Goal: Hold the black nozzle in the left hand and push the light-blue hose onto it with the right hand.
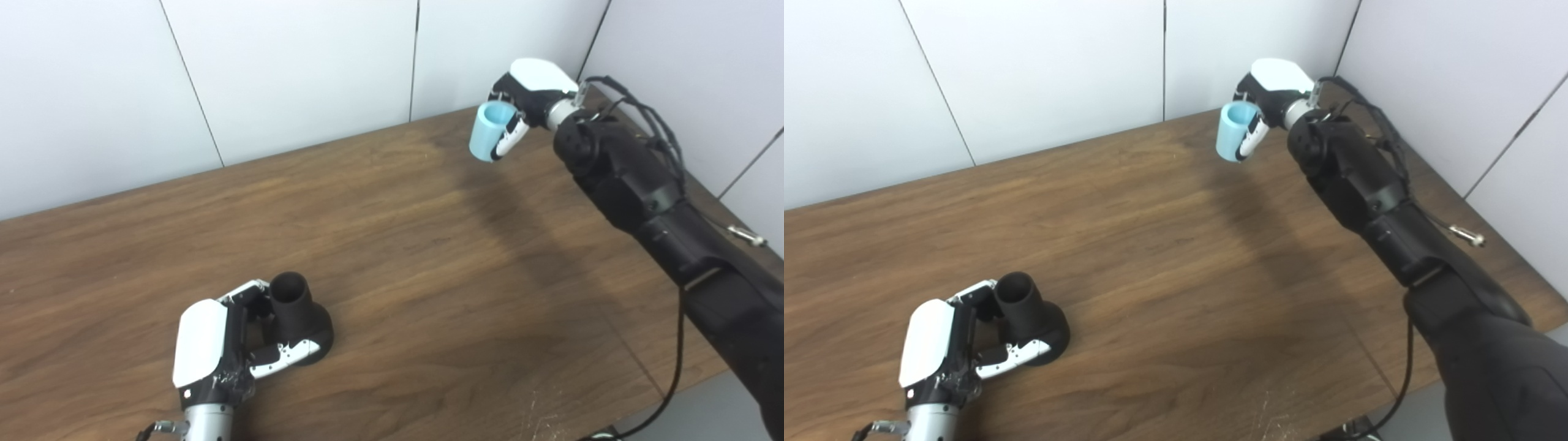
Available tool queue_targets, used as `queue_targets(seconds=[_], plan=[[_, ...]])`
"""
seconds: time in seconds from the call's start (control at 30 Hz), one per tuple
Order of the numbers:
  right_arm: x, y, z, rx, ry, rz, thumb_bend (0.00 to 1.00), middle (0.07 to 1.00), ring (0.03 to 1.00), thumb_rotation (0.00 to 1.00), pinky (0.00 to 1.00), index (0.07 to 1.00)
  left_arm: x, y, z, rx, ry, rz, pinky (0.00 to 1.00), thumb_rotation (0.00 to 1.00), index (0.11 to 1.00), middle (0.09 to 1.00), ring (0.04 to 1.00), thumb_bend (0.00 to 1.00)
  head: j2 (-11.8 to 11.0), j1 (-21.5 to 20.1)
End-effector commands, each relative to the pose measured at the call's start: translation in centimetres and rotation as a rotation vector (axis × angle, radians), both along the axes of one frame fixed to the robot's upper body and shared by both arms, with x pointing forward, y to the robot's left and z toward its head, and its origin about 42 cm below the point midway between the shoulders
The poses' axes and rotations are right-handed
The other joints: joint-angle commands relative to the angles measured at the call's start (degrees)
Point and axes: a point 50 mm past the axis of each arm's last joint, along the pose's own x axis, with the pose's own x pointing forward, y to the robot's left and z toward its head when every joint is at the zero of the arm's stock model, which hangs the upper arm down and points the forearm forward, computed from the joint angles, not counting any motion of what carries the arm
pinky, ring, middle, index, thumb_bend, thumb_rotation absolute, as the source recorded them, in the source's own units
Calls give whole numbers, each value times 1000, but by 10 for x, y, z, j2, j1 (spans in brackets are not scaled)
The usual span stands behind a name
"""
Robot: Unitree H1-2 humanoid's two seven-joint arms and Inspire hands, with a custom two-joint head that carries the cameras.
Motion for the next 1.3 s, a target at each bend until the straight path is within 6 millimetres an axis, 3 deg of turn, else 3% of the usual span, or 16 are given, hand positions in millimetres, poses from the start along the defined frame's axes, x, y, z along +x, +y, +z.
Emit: queue_targets(seconds=[0.0, 0.23, 0.37, 0.6, 0.7, 0.8, 0.83, 0.87, 0.97, 1.0, 1.1, 1.27], plan=[[-6, 5, 40, -28, -97, 42, 514, 506, 393, 0, 387, 526, -17, 6, -34, 72, 174, 23, 484, 0, 484, 494, 514, 524, 1, 9], [-41, 67, 73, -68, -85, 217, 514, 508, 382, 0, 345, 516, -20, -4, -38, 92, 175, 21, 482, 0, 485, 489, 518, 525, 2, 65], [-57, 97, 83, -101, -96, 344, 518, 498, 394, 0, 385, 505, -22, -13, -41, 86, 175, 24, 406, 0, 489, 430, 461, 525, 0, 95], [-72, 129, 93, -105, -126, 478, 517, 490, 406, 0, 577, 525, -25, -23, -44, 82, 188, 38, 401, 0, 490, 426, 456, 525, 2, 145], [-79, 143, 98, -114, -133, 538, 517, 483, 401, 0, 517, 531, -27, -25, -45, 84, 188, 43, 393, 0, 490, 421, 450, 525, 2, 154], [-90, 162, 105, -99, -133, 606, 520, 467, 447, 0, 729, 514, -29, -27, -46, 83, 186, 46, 391, 0, 489, 424, 452, 525, 3, 165], [-94, 169, 107, -84, -135, 622, 520, 464, 450, 0, 742, 513, -30, -27, -46, 82, 185, 47, 389, 0, 490, 422, 449, 525, 3, 167], [-98, 175, 109, -68, -138, 639, 519, 473, 422, 0, 553, 521, -31, -27, -47, 82, 185, 49, 379, 0, 490, 418, 441, 524, 4, 169], [-108, 186, 112, -20, -144, 697, 519, 468, 415, 0, 519, 518, -33, -29, -47, 81, 191, 55, 382, 0, 490, 427, 449, 525, 6, 175], [-111, 188, 113, -6, -141, 708, 517, 475, 399, 0, 444, 527, -33, -30, -47, 82, 192, 57, 379, 0, 490, 427, 449, 525, 6, 175], [-120, 196, 115, 15, -150, 736, 515, 490, 384, 0, 363, 530, -34, -32, -47, 85, 189, 59, 389, 0, 490, 432, 454, 526, 9, 182], [-129, 209, 112, 33, -139, 762, 512, 496, 370, 0, 323, 536, -35, -35, -46, 83, 191, 63, 386, 0, 490, 423, 447, 525, 11, 189]])
